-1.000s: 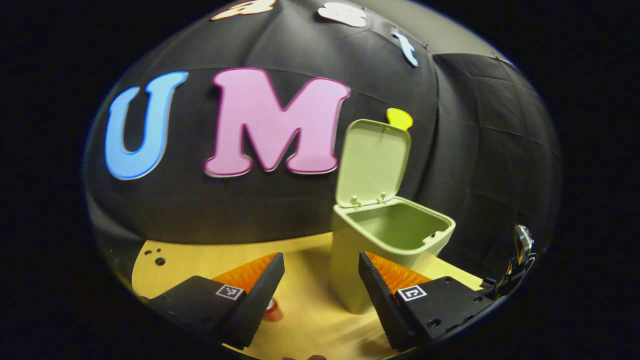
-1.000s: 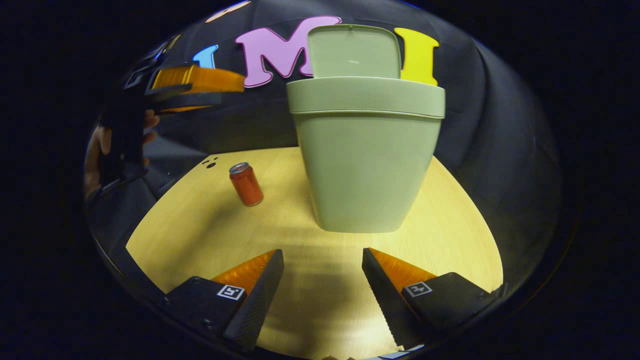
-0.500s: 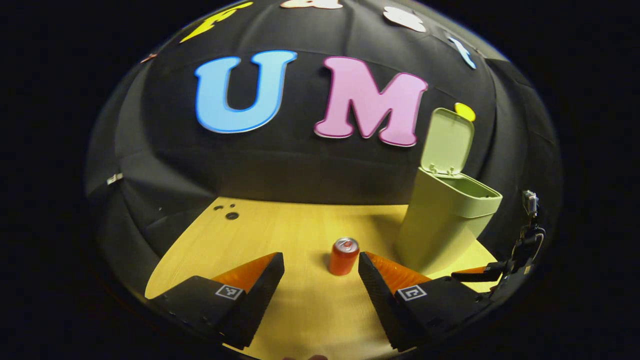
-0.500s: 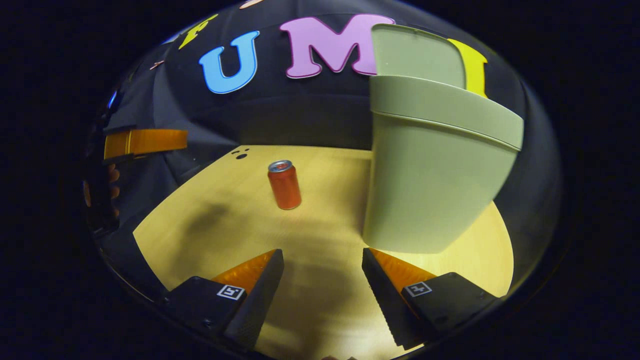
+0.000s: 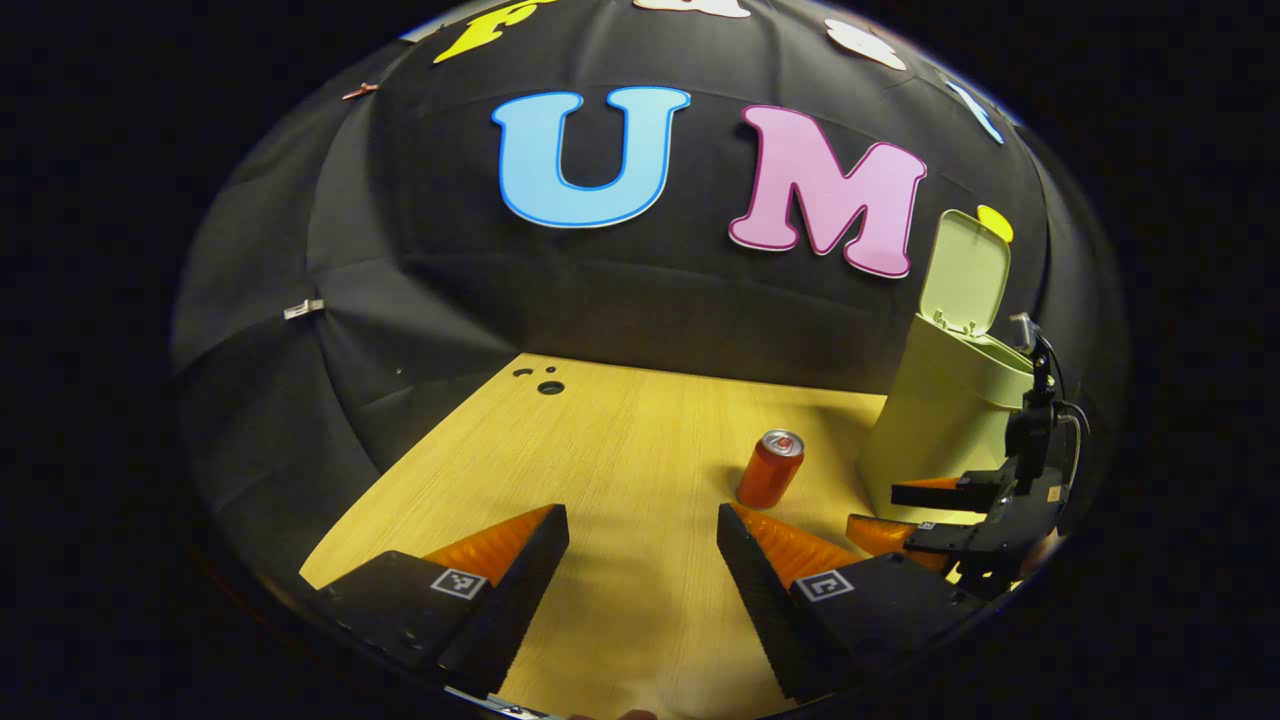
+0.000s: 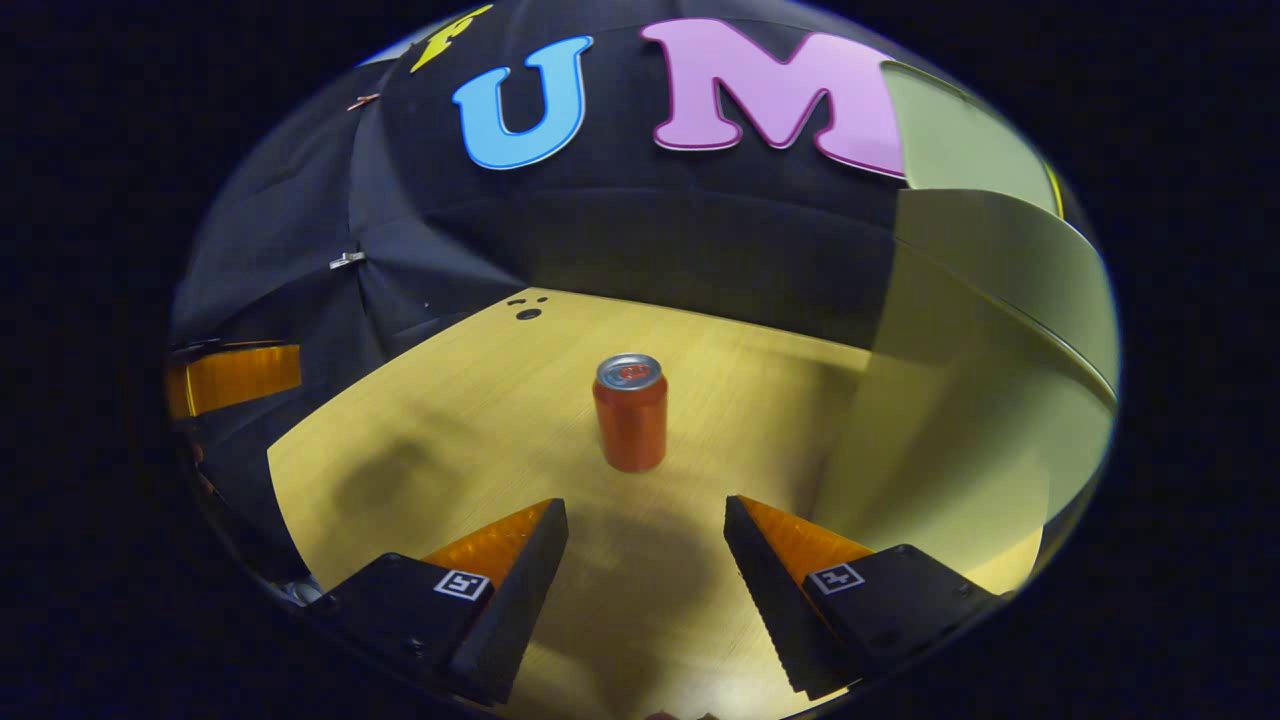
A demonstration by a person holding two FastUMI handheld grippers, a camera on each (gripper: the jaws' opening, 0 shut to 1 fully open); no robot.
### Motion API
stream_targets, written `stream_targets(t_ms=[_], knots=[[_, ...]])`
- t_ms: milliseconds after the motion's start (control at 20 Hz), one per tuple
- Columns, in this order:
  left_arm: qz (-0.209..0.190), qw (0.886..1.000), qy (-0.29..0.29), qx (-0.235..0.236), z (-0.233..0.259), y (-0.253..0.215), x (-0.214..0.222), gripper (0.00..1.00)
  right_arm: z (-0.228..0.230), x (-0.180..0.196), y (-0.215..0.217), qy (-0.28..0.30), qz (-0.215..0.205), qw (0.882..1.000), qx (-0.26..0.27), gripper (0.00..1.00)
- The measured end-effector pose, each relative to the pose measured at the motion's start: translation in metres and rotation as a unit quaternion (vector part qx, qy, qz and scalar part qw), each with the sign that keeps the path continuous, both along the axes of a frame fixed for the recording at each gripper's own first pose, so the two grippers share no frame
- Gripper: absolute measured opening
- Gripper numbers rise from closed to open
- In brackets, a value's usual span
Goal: Press the lid of the desktop garbage bin to open it, pick up the crumpled paper on the desktop and throw it into the bin, then pick up the pop can on the desktop and drop it into the bin, and finally close the garbage bin lid.
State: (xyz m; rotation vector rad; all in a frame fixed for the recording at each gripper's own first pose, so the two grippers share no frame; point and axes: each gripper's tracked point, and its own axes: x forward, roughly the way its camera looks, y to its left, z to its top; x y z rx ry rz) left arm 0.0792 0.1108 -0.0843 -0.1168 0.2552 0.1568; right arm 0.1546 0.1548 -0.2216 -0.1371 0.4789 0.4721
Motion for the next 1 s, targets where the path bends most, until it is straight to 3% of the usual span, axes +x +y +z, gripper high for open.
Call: stream_targets(t_ms=[750, 1000], knots=[[0.1, 0.992, 0.031, -0.065, -0.052, 0.041, -0.025, 0.96, -0.057, 0.086, 0.05, 0.014, 0.01, 1.0, -0.005, 0.99], [0.12, 0.987, 0.033, -0.104, -0.06, 0.044, -0.019, 0.96, -0.065, 0.107, 0.057, 0.01, -0.008, 1.0, 0.008, 0.99]])
